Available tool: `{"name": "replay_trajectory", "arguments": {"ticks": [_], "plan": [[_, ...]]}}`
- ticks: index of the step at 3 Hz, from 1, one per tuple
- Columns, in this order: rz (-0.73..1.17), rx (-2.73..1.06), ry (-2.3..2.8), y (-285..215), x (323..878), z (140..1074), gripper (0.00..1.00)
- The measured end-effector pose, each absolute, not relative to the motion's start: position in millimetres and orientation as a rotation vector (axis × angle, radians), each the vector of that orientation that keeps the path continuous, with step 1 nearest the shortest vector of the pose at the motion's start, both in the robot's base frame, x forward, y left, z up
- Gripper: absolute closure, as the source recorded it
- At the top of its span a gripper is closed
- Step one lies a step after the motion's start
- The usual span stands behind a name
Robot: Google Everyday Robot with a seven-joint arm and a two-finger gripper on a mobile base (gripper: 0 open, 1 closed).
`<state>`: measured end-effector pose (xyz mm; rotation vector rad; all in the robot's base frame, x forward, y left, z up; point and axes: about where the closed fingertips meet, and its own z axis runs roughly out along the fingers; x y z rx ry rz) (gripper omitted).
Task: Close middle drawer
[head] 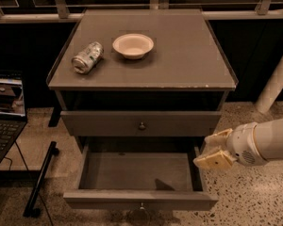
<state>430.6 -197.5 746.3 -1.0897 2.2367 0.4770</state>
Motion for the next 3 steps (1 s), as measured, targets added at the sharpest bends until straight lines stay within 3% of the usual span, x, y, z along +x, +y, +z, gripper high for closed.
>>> {"name": "replay_trajectory", "arguments": {"ticks": [2, 3], "plan": [[0.47, -1.091, 2.235, -196, 429, 746, 0.87], [0.458, -1.025, 2.264, -197, 424, 719, 1.0]]}}
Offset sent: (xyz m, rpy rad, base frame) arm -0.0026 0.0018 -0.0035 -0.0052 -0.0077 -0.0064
